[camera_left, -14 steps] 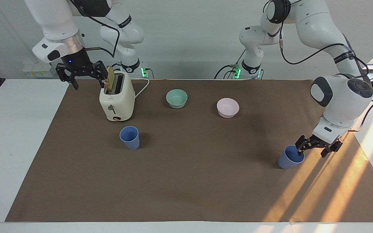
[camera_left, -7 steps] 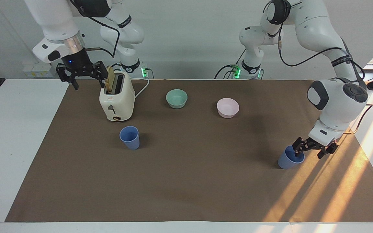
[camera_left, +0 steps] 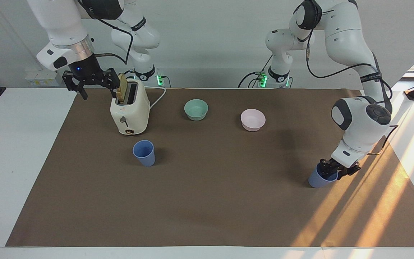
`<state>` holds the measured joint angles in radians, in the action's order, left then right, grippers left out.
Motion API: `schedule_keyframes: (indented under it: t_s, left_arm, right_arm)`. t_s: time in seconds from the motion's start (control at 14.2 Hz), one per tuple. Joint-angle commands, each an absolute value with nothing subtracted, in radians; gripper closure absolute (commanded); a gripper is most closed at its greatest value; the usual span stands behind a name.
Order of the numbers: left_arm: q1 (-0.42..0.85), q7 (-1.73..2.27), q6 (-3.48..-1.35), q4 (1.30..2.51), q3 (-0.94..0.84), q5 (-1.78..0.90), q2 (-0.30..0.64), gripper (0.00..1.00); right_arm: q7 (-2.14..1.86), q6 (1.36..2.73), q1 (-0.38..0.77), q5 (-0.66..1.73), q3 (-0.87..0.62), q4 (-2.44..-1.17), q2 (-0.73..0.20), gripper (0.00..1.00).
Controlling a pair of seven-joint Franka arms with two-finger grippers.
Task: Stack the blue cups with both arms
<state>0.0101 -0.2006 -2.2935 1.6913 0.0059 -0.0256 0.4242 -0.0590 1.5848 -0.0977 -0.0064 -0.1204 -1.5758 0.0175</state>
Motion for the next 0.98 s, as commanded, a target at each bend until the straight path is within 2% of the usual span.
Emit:
schedule_keyframes:
  t_s: [0.0,0.49,0.91]
  left_arm:
    - [0.058,-0.209,-2.258,1.703,0.017,-0.035,0.377,1.0]
    - [0.334,0.145,-2.275,1.709,0.011,-0.031,0.373,1.0]
    - [0.529,0.333,-2.315,1.813,0.003,-0.043,0.347,1.0]
  right_arm:
    - [-0.052,1.589,-0.106,-0.015,-0.124,-1.601,0.04,0.0]
    - [-0.052,1.588,-0.106,-0.014,-0.124,-1.601,0.04,0.0]
    - [-0.052,1.588,-0.106,-0.014,-0.124,-1.601,0.04,0.0]
